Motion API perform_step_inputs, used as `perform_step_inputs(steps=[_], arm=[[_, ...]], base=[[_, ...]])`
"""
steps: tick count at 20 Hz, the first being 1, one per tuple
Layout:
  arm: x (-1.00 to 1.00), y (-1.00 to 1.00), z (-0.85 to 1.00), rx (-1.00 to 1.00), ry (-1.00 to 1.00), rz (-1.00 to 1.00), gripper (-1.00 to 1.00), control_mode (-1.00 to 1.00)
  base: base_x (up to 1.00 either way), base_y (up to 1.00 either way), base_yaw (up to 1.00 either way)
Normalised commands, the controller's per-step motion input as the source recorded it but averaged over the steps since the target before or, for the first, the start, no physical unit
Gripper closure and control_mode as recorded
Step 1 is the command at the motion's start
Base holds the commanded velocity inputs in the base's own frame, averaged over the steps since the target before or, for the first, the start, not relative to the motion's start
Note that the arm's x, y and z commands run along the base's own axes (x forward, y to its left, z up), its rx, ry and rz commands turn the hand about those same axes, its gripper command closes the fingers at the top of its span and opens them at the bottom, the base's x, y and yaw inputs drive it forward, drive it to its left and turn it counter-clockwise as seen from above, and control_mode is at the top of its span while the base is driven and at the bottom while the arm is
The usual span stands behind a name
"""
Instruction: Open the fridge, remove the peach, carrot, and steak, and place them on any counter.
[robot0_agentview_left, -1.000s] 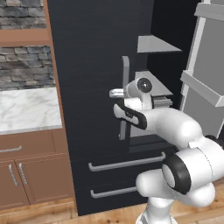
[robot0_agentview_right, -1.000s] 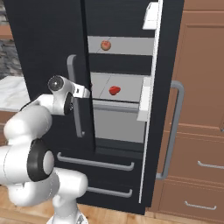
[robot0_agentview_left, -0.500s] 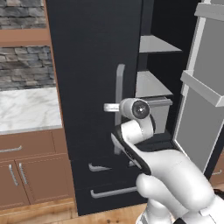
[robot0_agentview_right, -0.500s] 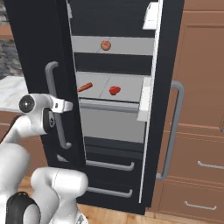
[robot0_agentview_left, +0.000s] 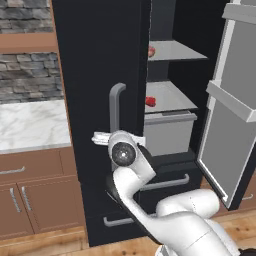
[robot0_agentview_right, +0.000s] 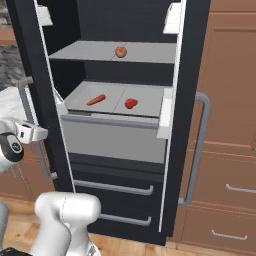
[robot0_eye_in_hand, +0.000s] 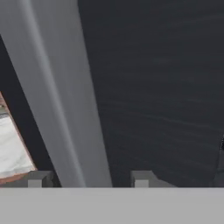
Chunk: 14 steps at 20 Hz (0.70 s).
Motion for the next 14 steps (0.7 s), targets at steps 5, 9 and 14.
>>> perform_step_inputs(steps=[5,9,14], arm=[[-1.0,0.14,0.03,0.0,0.11,-0.46,-1.0,-1.0],[-0.98,0.03,0.07,0.02,0.12,-0.58,-1.0,-1.0],[-1.0,0.29,0.04,-0.01,0.0,-0.41,-1.0,-1.0]], base=[[0.0,0.0,0.0],[0.0,0.0,0.0],[0.0,0.0,0.0]])
